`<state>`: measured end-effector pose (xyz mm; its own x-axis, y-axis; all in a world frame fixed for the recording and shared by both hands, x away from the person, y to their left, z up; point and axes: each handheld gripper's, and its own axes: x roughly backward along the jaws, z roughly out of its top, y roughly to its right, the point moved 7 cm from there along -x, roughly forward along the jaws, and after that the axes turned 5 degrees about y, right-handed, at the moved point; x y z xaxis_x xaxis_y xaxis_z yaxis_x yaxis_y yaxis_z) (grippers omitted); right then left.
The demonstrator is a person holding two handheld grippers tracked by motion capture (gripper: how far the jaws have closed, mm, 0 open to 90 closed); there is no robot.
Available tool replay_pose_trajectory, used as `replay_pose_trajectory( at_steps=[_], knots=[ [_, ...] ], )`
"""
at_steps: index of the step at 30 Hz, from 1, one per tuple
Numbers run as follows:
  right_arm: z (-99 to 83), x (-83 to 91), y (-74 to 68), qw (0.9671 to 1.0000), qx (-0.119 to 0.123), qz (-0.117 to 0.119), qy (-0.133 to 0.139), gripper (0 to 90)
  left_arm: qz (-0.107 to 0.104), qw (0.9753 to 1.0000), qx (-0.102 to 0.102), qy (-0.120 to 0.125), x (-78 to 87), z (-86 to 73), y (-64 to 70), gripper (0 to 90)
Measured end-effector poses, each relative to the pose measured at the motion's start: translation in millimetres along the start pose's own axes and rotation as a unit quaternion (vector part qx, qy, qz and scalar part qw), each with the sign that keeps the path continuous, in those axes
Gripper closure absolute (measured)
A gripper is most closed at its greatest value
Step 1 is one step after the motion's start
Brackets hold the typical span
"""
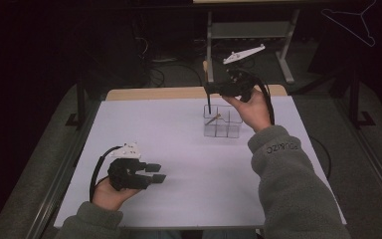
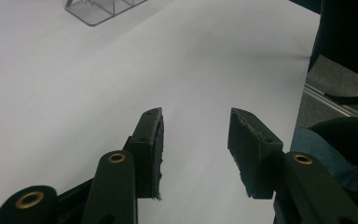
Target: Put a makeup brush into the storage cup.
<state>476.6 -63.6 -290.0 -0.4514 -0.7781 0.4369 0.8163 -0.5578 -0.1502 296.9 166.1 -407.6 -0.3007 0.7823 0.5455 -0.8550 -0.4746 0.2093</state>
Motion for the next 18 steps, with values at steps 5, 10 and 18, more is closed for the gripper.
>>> replay_pose_trajectory(
  at_steps=[5, 10, 18],
  knots=[
    [1.8, -6.9, 16.4, 0.9997, -0.009, -0.021, 0.004, 82.5, -0.001, 1.0, 0.002, -0.003, -0.2, -1.4, -0.7, 54.9],
    [-7.6, -20.1, 31.8, 0.999, -0.031, -0.034, 0.001, 82.6, 0.004, 1.0, 0.0, -0.003, 3.3, -4.6, -3.9, 54.8],
    [-18.3, -38.7, 42.3, 0.9977, -0.039, -0.054, -0.012, 82.5, 0.006, 0.9999, 0.011, 0.004, 3.9, -4.1, -3.8, 54.5]
  ],
)
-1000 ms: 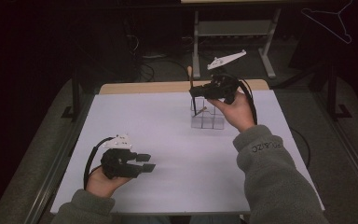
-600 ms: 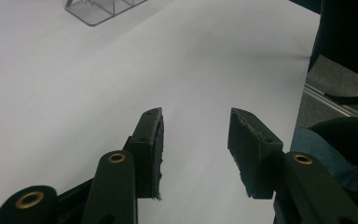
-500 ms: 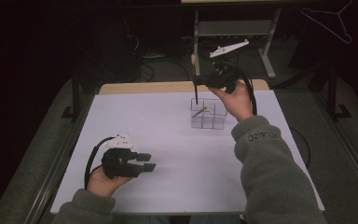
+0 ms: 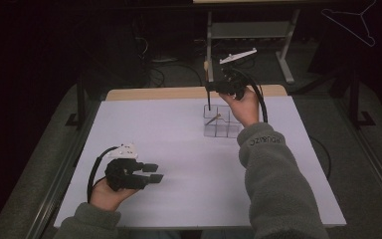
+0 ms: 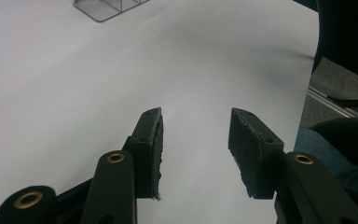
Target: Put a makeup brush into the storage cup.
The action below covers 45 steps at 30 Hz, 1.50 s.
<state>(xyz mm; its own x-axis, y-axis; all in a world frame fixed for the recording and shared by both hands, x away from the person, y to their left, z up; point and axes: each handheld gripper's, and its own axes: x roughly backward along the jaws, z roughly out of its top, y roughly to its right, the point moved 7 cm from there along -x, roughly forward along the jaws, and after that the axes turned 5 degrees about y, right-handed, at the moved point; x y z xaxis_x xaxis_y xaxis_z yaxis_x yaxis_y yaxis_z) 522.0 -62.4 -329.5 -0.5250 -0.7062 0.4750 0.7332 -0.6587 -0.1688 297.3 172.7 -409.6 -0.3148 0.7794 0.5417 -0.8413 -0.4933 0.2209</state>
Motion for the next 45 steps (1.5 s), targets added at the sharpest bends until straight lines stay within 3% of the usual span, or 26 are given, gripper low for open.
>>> replay_pose_trajectory(
  at_steps=[11, 17, 26, 41, 43, 45],
  knots=[
    [-10.5, -11.9, 1.8, 0.9998, -0.012, -0.003, -0.015, 82.3, 0.001, 0.9999, -0.012, -0.01, 2.3, -1.3, -1.2, 54.4],
    [-16.0, -18.6, 1.6, 0.9998, -0.014, 0.004, -0.013, 82.1, 0.002, 1.0, -0.002, -0.001, 3.2, -1.3, -0.1, 54.4],
    [-28.4, -19.5, 6.8, 0.9993, -0.035, -0.002, -0.008, 82.1, 0.004, 1.0, -0.003, 0.0, 4.4, -1.9, -1.2, 54.4],
    [-42.7, -22.5, 6.2, 0.9988, -0.044, 0.0, -0.022, 81.7, 0.003, 0.9999, -0.008, -0.007, 2.2, -2.3, -0.8, 54.3],
    [-44.8, -23.4, 7.6, 0.9992, -0.035, 0.001, -0.022, 81.6, 0.003, 0.9999, -0.008, -0.007, 2.3, -2.4, -0.9, 54.3],
    [-46.3, -23.1, 5.8, 0.9986, -0.045, 0.001, -0.026, 81.6, 0.003, 0.9999, -0.007, -0.007, 2.1, -2.4, -1.1, 54.2]
  ],
)
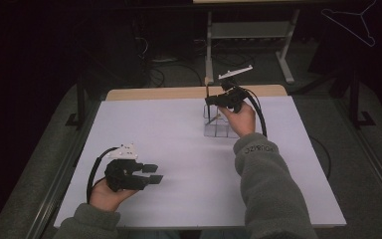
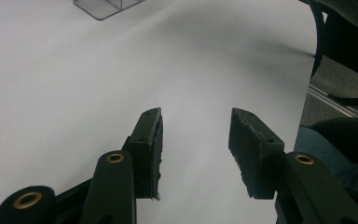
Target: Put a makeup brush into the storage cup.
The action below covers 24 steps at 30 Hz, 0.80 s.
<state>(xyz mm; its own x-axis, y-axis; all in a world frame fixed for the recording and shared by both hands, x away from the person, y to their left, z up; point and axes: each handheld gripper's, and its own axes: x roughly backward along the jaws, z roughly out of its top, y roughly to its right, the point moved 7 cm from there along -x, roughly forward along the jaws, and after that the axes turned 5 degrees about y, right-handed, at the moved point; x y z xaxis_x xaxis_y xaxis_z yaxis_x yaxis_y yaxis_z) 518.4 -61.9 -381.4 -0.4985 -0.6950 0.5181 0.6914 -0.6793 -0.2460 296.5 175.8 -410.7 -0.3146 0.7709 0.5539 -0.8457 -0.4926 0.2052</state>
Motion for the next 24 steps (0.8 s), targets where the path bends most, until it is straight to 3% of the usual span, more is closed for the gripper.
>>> replay_pose_trajectory(
  at_steps=[24],
  knots=[
    [-9.2, -4.0, 0.4, 1.0, 0.001, -0.003, -0.003, 81.3, 0.0, 1.0, 0.003, 0.0, 0.2, -0.7, 0.3, 54.3]
  ],
)
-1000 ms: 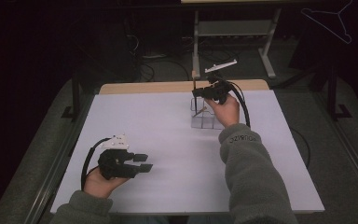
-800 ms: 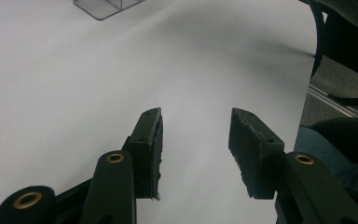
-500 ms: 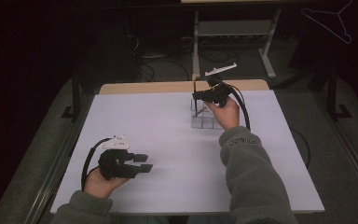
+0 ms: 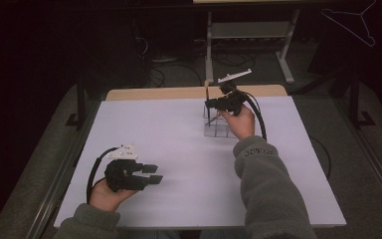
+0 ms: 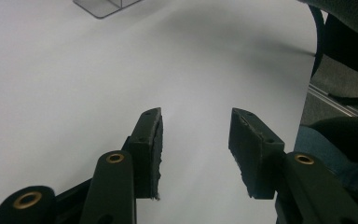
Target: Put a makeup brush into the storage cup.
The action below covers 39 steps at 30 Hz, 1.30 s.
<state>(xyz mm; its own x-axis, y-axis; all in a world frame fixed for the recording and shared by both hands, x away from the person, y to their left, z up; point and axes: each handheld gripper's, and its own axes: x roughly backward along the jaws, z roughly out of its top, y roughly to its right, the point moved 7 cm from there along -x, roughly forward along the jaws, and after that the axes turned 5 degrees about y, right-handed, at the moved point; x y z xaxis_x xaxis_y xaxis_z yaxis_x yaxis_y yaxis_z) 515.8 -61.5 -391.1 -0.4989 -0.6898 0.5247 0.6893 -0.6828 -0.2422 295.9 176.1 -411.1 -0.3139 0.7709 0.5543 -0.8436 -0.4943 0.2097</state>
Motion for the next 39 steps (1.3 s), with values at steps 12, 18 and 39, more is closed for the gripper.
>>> replay_pose_trajectory(
  at_steps=[12, 18, 39],
  knots=[
    [-9.4, -1.8, 2.0, 1.0, -0.005, -0.003, -0.005, 81.1, -0.002, 1.0, -0.003, -0.005, -1.4, -0.4, 0.4, 54.2],
    [-11.2, -2.5, 1.6, 1.0, -0.004, -0.001, -0.007, 80.5, -0.002, 1.0, -0.005, -0.005, -0.7, -0.4, -0.2, 54.2],
    [-8.8, 26.7, 7.7, 0.9997, -0.009, -0.022, 0.005, 63.9, 0.009, 1.0, -0.001, -0.003, 1.0, -1.3, -2.3, 52.0]
  ],
)
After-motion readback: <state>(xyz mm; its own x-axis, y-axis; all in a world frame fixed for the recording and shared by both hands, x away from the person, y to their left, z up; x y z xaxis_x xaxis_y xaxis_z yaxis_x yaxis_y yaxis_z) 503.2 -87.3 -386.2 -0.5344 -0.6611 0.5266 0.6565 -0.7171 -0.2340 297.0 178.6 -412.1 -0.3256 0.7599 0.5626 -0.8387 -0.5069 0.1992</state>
